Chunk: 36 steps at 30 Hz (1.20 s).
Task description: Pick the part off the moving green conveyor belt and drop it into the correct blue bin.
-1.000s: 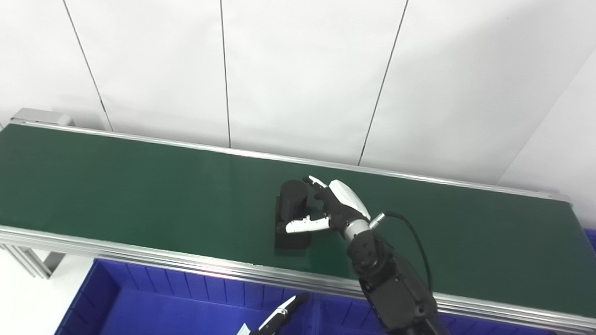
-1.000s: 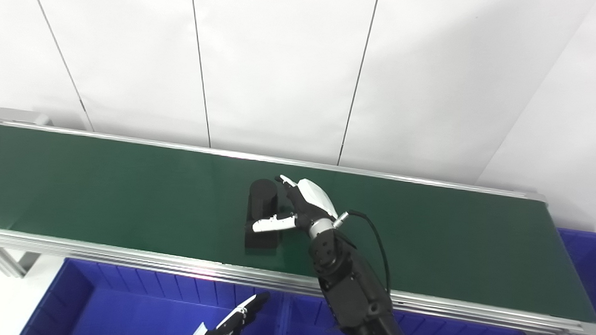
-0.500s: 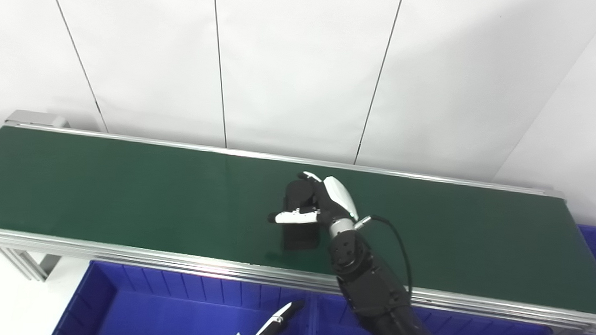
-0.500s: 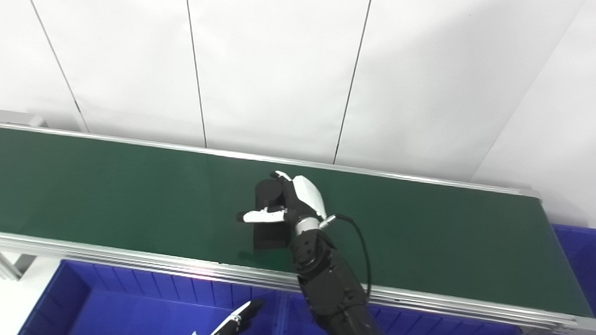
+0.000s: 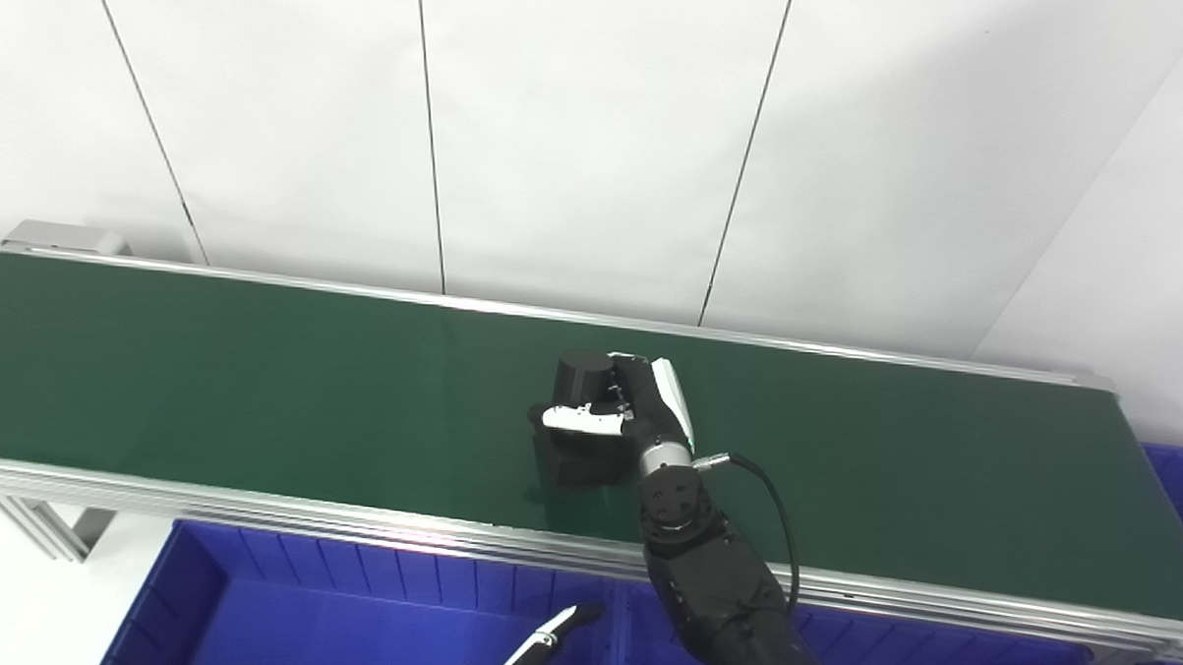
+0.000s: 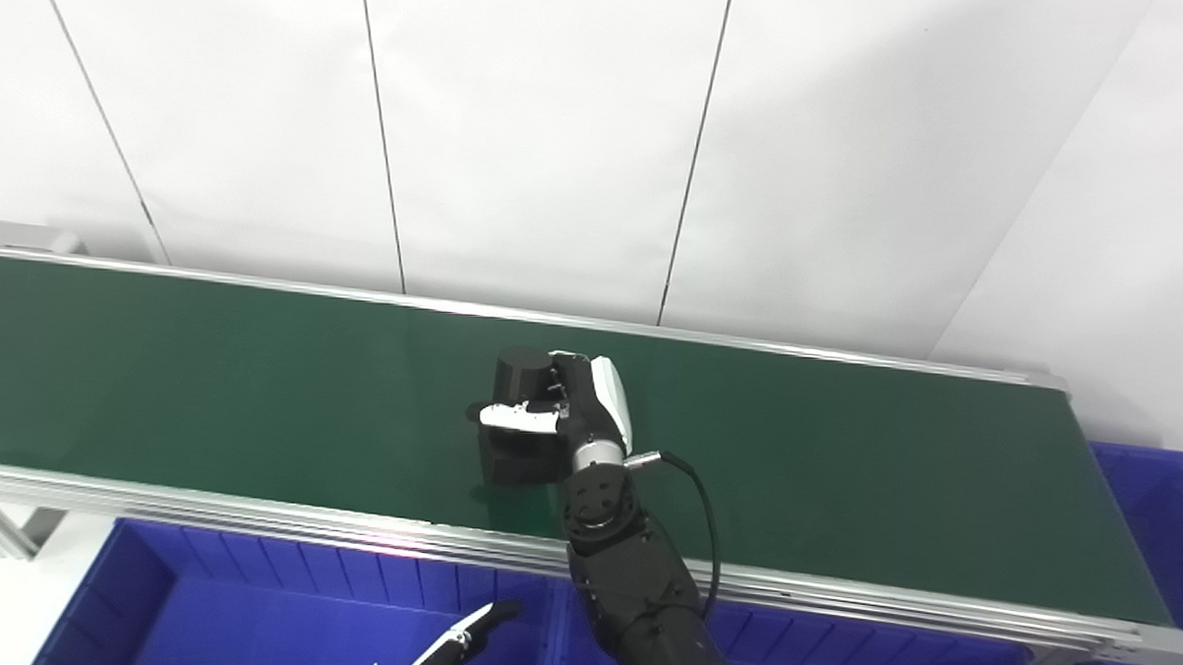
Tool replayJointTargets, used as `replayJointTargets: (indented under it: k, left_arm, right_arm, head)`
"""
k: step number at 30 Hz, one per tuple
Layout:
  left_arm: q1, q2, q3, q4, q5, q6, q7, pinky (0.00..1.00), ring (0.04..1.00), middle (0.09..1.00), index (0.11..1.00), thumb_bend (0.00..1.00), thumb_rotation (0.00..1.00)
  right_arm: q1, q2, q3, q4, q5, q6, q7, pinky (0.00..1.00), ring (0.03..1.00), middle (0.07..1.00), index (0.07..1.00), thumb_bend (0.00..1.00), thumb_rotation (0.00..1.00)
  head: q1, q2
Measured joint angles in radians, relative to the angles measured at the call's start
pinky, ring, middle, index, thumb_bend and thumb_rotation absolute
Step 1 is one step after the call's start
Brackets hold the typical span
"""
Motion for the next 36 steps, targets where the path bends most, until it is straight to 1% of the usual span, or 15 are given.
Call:
replayJointTargets:
  k: [5, 7, 8, 10, 13, 14, 16, 19, 21, 23, 25, 27, 29, 31, 36]
  left_arm:
    - [-0.016, 0.004, 0.007, 0.002, -0.013, 0.000, -0.006, 1.00, 0.985, 0.957, 0.895, 0.81, 0.99]
    - [-0.026, 0.011, 0.011, 0.007, -0.025, 0.000, -0.010, 1.00, 0.987, 0.958, 0.896, 0.81, 0.99]
    - [-0.031, 0.015, 0.015, 0.013, -0.028, 0.000, -0.010, 1.00, 0.989, 0.957, 0.895, 0.80, 0.99]
    - [-0.041, 0.026, 0.020, 0.029, -0.029, 0.000, -0.010, 1.00, 0.991, 0.959, 0.896, 0.79, 0.99]
    - [-0.045, 0.031, 0.027, 0.036, -0.046, 0.000, -0.012, 1.00, 0.996, 0.966, 0.897, 0.78, 0.99]
    - [-0.047, 0.032, 0.028, 0.036, -0.051, 0.002, -0.014, 0.99, 0.995, 0.968, 0.895, 0.77, 0.98]
    - [-0.052, 0.032, 0.031, 0.035, -0.075, 0.009, -0.020, 0.97, 0.989, 0.967, 0.896, 0.76, 0.98]
    - [-0.056, 0.032, 0.043, 0.032, -0.101, 0.026, -0.020, 0.94, 0.970, 0.956, 0.897, 0.74, 0.98]
    - [-0.064, 0.033, 0.050, 0.032, -0.103, 0.027, -0.020, 0.93, 0.966, 0.953, 0.900, 0.74, 0.98]
    - [-0.071, 0.035, 0.060, 0.029, -0.103, 0.033, -0.020, 0.92, 0.953, 0.944, 0.900, 0.74, 0.96]
    - [-0.078, 0.036, 0.070, 0.024, -0.103, 0.044, -0.020, 0.91, 0.944, 0.940, 0.897, 0.74, 0.95]
    - [-0.083, 0.036, 0.080, -0.006, -0.104, 0.078, -0.020, 0.90, 0.936, 0.938, 0.893, 0.74, 0.94]
    - [-0.088, 0.036, 0.082, -0.035, -0.104, 0.115, -0.020, 0.90, 0.927, 0.933, 0.890, 0.71, 0.93]
    - [-0.098, 0.033, 0.085, -0.071, -0.103, 0.164, -0.020, 0.89, 0.921, 0.929, 0.889, 0.69, 0.92]
    - [-0.126, 0.026, 0.090, -0.122, -0.080, 0.259, -0.017, 0.87, 0.915, 0.928, 0.888, 0.65, 0.89]
  right_arm:
    - [0.000, 0.009, 0.007, 0.026, -0.012, -0.024, -0.072, 0.30, 0.440, 0.531, 0.474, 0.51, 0.00]
    - [0.002, 0.009, 0.018, 0.029, -0.025, -0.028, -0.097, 0.43, 0.443, 0.528, 0.467, 0.51, 0.00]
    - [0.004, 0.009, 0.022, 0.029, -0.032, -0.028, -0.107, 0.30, 0.444, 0.524, 0.469, 0.51, 0.00]
    - [0.010, 0.009, 0.022, 0.026, -0.037, -0.029, -0.126, 0.26, 0.445, 0.529, 0.466, 0.51, 0.00]
    - [0.034, 0.008, 0.007, -0.007, -0.024, -0.039, -0.133, 0.28, 0.448, 0.538, 0.459, 0.51, 0.00]
    - [0.053, 0.007, 0.004, -0.030, -0.014, -0.041, -0.130, 0.32, 0.435, 0.546, 0.461, 0.51, 0.00]
    - [0.107, 0.003, 0.002, -0.126, -0.008, -0.044, -0.118, 0.37, 0.429, 0.555, 0.458, 0.51, 0.00]
    - [0.188, -0.008, 0.014, -0.284, -0.008, -0.044, -0.084, 0.33, 0.452, 0.552, 0.449, 0.51, 0.00]
    - [0.243, -0.024, 0.013, -0.407, -0.003, -0.044, -0.048, 0.35, 0.441, 0.554, 0.447, 0.51, 0.00]
    - [0.287, -0.036, 0.009, -0.509, 0.002, -0.038, -0.020, 0.40, 0.442, 0.554, 0.441, 0.51, 0.00]
    - [0.343, -0.051, 0.008, -0.626, 0.002, -0.020, 0.006, 0.43, 0.447, 0.553, 0.440, 0.51, 0.00]
    - [0.398, -0.063, 0.005, -0.753, 0.001, 0.021, 0.035, 0.47, 0.462, 0.549, 0.438, 0.51, 0.00]
    - [0.432, -0.076, -0.004, -0.829, 0.002, 0.062, 0.059, 0.49, 0.475, 0.543, 0.436, 0.51, 0.00]
    - [0.479, -0.095, -0.017, -0.930, 0.008, 0.097, 0.089, 0.48, 0.475, 0.543, 0.436, 0.51, 0.00]
    - [0.568, -0.126, -0.041, -1.089, 0.039, 0.172, 0.153, 0.48, 0.479, 0.544, 0.437, 0.51, 0.00]
  head:
    - [-0.005, -0.003]
    - [-0.009, -0.006]
    - [-0.014, -0.009]
    - [-0.014, -0.009]
    - [-0.034, 0.003]
    - [-0.046, 0.023]
    - [-0.046, 0.023]
    - [-0.058, 0.064]
    - [-0.057, 0.071]
    - [-0.046, 0.110]
    - [-0.045, 0.115]
    - [-0.034, 0.153]
    - [-0.032, 0.156]
    - [-0.005, 0.184]
    - [0.020, 0.211]
